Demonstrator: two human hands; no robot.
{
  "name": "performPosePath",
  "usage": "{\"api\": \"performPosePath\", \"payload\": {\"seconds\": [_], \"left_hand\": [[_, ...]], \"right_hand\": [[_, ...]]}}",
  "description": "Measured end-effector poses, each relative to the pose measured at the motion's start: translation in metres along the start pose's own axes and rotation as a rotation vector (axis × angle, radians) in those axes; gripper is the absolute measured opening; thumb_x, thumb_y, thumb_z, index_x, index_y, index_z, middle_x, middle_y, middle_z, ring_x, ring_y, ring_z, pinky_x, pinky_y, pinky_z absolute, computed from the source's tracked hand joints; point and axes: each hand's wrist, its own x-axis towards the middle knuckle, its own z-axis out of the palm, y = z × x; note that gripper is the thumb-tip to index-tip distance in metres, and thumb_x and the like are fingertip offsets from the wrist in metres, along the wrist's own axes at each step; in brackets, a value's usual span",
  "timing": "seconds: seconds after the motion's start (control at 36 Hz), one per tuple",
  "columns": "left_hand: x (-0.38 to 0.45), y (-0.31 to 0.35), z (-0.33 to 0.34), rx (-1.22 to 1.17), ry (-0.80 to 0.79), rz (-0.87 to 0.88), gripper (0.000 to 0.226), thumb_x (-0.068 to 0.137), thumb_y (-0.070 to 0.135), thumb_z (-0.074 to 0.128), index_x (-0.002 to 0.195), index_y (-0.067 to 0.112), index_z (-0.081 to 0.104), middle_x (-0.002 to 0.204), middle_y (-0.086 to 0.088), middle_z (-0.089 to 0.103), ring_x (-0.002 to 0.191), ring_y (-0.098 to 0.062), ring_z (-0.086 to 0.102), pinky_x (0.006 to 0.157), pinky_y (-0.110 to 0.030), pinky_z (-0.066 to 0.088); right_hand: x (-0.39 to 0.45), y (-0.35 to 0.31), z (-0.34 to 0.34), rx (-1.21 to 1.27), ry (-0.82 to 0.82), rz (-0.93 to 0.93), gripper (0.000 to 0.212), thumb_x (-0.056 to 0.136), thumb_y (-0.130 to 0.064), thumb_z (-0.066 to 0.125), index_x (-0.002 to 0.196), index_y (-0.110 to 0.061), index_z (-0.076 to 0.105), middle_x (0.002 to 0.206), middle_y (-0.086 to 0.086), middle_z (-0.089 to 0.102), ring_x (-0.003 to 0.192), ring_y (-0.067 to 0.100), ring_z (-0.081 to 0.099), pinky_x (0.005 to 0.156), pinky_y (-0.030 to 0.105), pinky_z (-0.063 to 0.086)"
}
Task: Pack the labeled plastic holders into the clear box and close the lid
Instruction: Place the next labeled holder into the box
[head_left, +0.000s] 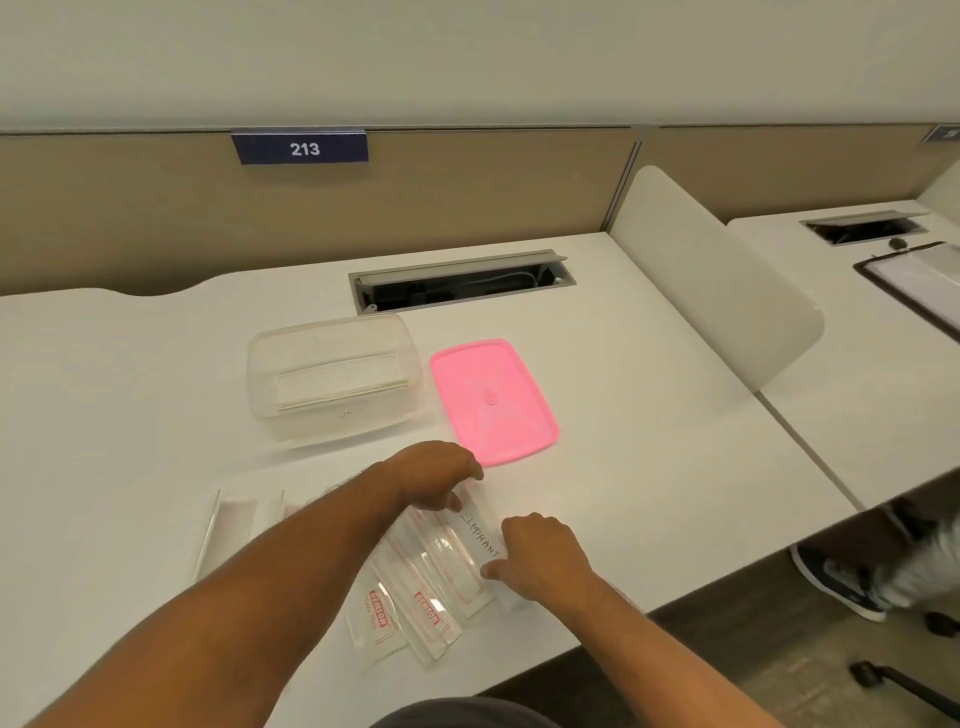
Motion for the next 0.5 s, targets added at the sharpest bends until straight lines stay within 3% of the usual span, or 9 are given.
{"api": "performPosePath", "payload": {"seconds": [0.33, 0.5], "left_hand": [[0.000, -0.003, 0.004, 0.091, -0.060, 0.005, 0.063, 0.081, 0.019, 0.078, 0.139, 0.019, 0.052, 0.141, 0.001, 0.054, 0.129, -0.021, 0.050, 0.106, -0.036, 0.041], [0.000, -0.006, 0.007, 0.102, -0.049, -0.004, 0.062, 0.084, 0.016, 0.076, 0.141, 0.017, 0.052, 0.145, 0.000, 0.051, 0.133, -0.021, 0.046, 0.109, -0.037, 0.039]], "right_hand": [[-0.010, -0.006, 0.012, 0.029, -0.023, 0.046, 0.049, 0.079, -0.053, 0.073, 0.117, -0.026, 0.058, 0.112, -0.004, 0.067, 0.086, 0.021, 0.069, 0.071, 0.023, 0.044], [-0.013, -0.006, 0.018, 0.048, 0.029, 0.053, 0.036, 0.086, -0.041, 0.071, 0.114, -0.023, 0.058, 0.114, -0.003, 0.067, 0.089, 0.018, 0.068, 0.071, 0.021, 0.044]]}}
